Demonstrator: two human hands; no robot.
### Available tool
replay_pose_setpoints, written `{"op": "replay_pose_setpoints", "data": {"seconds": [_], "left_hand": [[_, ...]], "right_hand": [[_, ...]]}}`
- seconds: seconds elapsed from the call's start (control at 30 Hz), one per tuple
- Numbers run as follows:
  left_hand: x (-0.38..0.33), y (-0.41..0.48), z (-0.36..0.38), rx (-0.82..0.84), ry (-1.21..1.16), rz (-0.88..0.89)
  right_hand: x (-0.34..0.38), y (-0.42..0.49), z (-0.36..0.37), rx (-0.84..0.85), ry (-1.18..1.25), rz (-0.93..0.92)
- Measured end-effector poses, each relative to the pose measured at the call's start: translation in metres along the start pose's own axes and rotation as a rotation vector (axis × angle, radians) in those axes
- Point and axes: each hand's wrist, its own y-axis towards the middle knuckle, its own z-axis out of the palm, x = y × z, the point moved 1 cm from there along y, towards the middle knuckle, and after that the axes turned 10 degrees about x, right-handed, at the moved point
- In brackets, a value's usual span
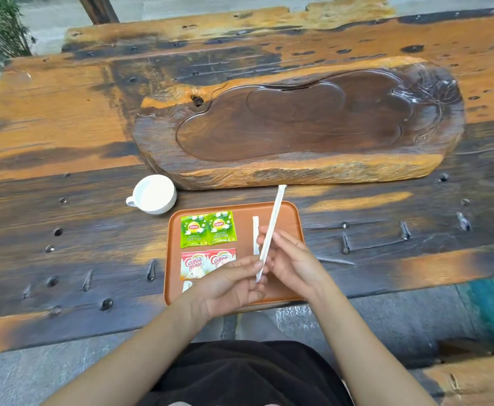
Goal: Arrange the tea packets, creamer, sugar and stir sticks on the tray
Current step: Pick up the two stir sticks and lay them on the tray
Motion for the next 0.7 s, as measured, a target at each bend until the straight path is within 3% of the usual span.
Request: {"op": "replay_pose_setpoints", "data": {"seconds": [0.1,0.17,0.33,0.47,0.57,0.7], "left_hand": [[0.001,0.001,0.000,0.004,0.031,-0.016],[-0.003,0.001,-0.004,-0.134,0.199,-0.043],[-0.023,-0.021,-0.049,-0.856,0.745,0.157],[-0.032,-0.057,-0.099,-1.256,0.911,0.206],[-0.030,-0.071,-0.125,-1.296,0.887,0.161],[-0.023,-0.067,-0.142,-1.174,0.819,0.117]], "right_hand": [[0.001,-0.005,-0.003,-0.045,0.041,-0.015],[0.005,-0.004,-0.007,-0.149,-0.035,0.011],[0.005,0.007,-0.037,-0.605,-0.776,0.259],[-0.010,0.024,-0.053,-0.682,-1.022,0.339],[-0.017,0.031,-0.055,-0.702,-1.237,0.357],[-0.020,0.030,-0.056,-0.723,-1.388,0.331]]}}
